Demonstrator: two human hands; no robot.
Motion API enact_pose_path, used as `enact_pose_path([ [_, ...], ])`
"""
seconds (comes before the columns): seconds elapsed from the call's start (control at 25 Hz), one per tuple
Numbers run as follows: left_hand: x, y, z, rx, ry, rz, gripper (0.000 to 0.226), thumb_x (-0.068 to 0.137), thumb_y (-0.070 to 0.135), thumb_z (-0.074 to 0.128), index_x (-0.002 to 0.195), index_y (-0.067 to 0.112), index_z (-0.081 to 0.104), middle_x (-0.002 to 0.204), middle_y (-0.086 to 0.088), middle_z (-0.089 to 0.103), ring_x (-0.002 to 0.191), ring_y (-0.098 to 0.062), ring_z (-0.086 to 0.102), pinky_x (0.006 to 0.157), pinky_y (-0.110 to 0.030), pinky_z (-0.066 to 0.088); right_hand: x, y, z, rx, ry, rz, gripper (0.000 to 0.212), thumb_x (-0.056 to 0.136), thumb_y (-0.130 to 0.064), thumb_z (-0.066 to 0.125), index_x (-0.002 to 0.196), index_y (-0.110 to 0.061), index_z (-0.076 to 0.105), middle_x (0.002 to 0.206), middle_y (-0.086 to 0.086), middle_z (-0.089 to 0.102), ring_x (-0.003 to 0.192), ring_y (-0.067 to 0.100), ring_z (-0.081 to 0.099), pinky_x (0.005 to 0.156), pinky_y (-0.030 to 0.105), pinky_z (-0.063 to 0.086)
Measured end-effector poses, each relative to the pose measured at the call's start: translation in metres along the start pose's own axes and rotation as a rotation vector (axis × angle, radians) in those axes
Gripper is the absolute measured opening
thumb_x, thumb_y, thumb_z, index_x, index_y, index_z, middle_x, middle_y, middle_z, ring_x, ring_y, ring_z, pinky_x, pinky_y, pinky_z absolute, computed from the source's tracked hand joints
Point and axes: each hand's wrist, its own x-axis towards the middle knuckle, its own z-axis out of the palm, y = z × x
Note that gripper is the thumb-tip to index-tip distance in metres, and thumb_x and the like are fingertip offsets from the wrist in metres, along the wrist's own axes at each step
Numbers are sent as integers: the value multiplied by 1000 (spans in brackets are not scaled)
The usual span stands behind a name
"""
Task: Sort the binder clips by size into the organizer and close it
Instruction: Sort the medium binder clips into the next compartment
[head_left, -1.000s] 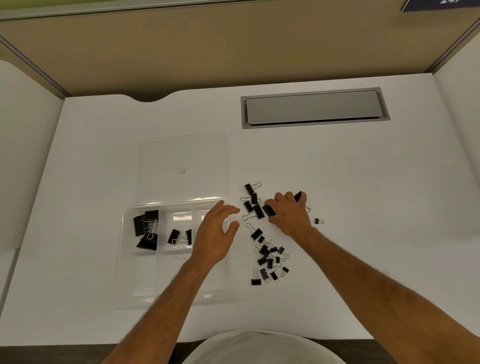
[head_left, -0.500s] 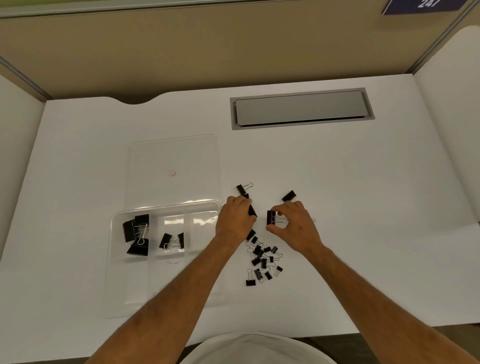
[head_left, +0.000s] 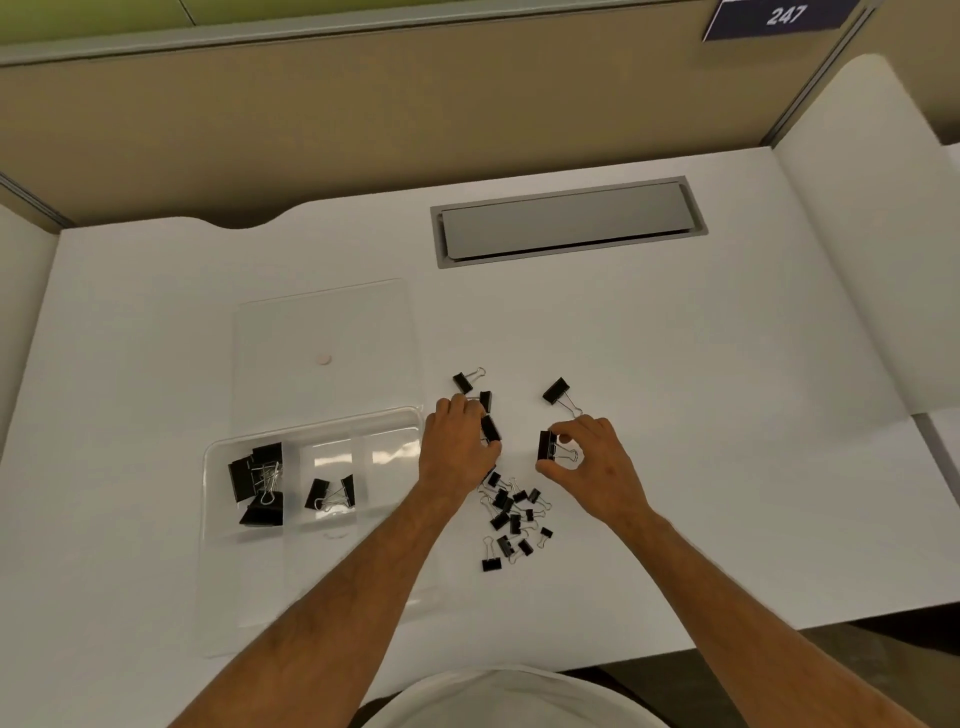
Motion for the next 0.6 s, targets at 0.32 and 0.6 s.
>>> enact_pose_path([
  [0.32, -66, -9, -49, -354, 208, -47, 38, 73, 39, 71, 107, 27, 60, 91, 13, 67, 85, -7, 62, 87, -34, 50, -9, -40, 5, 212, -28, -12, 38, 76, -36, 80, 109, -29, 63, 97, -20, 64, 92, -2, 59, 82, 17, 46],
  [0.6, -119, -58, -70, -434, 257, -112, 42, 82, 31, 70, 122, 28, 57, 113, 15, 64, 104, -4, 60, 91, -27, 49, -21, -84, 30, 263, -77, -57, 41, 74, -38, 81, 111, -29, 65, 91, -18, 66, 86, -1, 62, 77, 21, 53],
])
